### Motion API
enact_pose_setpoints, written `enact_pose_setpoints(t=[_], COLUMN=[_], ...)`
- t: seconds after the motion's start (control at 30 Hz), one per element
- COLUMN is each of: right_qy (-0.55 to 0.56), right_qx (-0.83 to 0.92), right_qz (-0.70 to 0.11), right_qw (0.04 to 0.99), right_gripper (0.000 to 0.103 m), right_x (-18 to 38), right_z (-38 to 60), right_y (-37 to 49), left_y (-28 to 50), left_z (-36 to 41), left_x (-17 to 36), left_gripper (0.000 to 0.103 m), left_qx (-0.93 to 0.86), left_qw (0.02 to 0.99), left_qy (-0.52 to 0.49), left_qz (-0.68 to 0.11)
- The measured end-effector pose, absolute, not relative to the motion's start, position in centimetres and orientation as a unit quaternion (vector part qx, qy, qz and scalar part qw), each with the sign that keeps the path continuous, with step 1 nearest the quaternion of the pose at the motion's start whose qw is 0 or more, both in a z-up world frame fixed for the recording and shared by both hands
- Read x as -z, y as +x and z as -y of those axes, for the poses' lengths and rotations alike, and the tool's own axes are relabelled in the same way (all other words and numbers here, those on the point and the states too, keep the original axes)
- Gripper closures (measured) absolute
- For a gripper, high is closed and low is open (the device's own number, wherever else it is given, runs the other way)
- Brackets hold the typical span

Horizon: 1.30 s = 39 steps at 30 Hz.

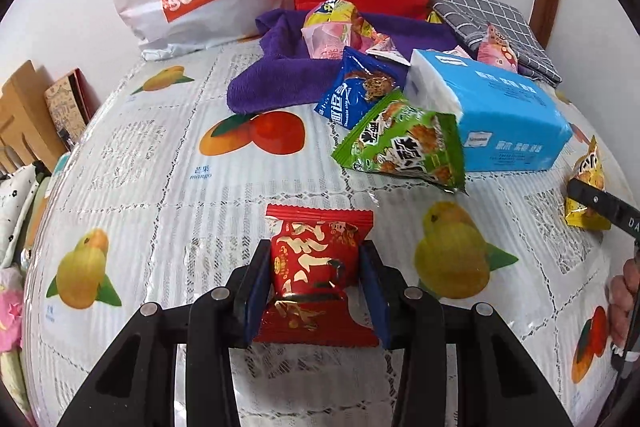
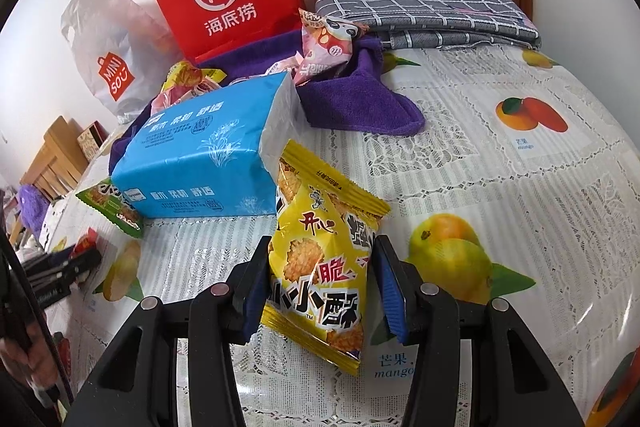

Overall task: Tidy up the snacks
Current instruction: 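Lift the red packet with the left gripper while the right holds the yellow bag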

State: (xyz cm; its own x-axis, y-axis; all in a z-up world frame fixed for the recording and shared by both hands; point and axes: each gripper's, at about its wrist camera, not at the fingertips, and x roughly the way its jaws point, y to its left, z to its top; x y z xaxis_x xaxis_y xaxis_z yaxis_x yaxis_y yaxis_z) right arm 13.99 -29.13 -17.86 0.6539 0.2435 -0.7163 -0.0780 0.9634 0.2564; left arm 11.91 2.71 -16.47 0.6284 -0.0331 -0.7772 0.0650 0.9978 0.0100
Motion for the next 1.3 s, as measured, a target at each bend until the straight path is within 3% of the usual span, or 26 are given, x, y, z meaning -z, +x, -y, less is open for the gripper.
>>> enact_pose_setpoints(t=[1.3], right_qy=[0.088], right_qx=[-0.080], right_qz=[-0.408], right_qw=[0.905], right_gripper=[0.054], right_x=[17.79], right_z=[28.78], right_y=[14.01], left_y=[11.70], left_z=[-2.58], left_x=[16.29], left_gripper=[0.062], left_qx=[0.023], left_qw=[0.905], left_qy=[0.018], left_qz=[-0.425])
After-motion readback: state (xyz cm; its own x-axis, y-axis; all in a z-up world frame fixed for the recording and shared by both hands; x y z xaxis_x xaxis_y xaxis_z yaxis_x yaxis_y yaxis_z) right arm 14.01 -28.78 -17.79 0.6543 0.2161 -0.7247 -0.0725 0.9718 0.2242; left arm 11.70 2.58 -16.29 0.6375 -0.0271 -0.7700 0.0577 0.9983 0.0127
